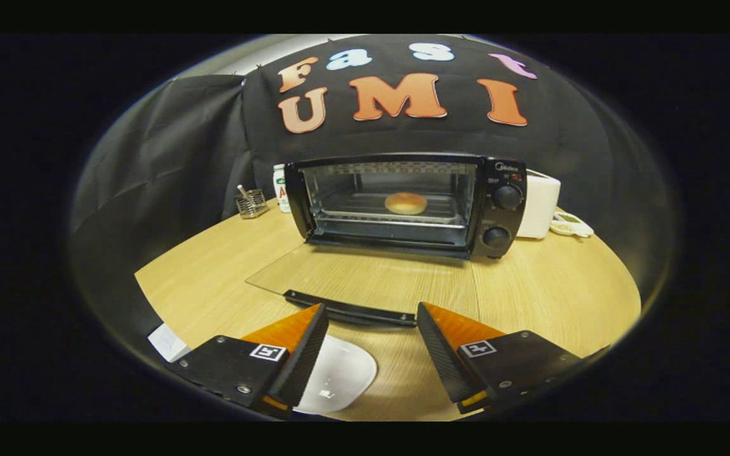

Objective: Open the toaster oven, put the food inside, and close the toaster oven door.

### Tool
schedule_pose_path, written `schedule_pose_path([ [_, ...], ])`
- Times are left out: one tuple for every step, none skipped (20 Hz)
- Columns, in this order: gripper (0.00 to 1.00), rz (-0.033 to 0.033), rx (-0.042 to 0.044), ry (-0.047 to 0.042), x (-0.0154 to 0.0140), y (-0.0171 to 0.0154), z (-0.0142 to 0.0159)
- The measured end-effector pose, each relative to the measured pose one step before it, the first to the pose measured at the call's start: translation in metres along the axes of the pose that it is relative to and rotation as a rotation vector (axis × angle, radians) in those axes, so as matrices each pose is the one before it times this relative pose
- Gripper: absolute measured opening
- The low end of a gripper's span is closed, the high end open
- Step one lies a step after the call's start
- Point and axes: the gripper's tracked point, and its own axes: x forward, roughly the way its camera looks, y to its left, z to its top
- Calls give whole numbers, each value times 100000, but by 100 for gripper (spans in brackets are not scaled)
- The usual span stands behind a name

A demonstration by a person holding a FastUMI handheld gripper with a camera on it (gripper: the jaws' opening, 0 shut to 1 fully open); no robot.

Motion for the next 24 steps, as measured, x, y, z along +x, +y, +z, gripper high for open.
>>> schedule_pose_path([
  [85,67,1835,1330,-4,-45,-476],
  [84,110,1840,688,-58,12,-351],
  [84,-341,1475,1296,132,-164,-367],
  [84,-816,1251,1642,259,-279,-428],
  [84,-900,508,1686,338,-163,-512],
  [84,-1207,399,1885,397,-185,-364],
  [84,-539,-14,1499,206,-209,-327],
  [84,-421,425,1067,199,-109,-206],
  [84,250,394,269,210,12,88],
  [85,-36,502,417,173,33,213],
  [85,38,349,-99,275,-81,255],
  [84,66,396,198,191,12,202],
  [84,-424,637,713,357,5,149],
  [85,330,699,-307,39,217,377],
  [84,286,-25,-110,-53,307,241],
  [84,-156,-175,799,-70,75,2],
  [84,137,71,59,-133,-31,226],
  [84,450,471,-804,-370,42,482],
  [84,420,-573,-1854,-325,144,587],
  [84,182,-538,-1089,-260,67,503],
  [85,131,-109,-1687,-372,-102,513],
  [85,245,-475,-630,-181,-75,290],
  [84,289,126,-829,-215,-35,400],
  [85,361,-138,-350,-86,121,406],
])
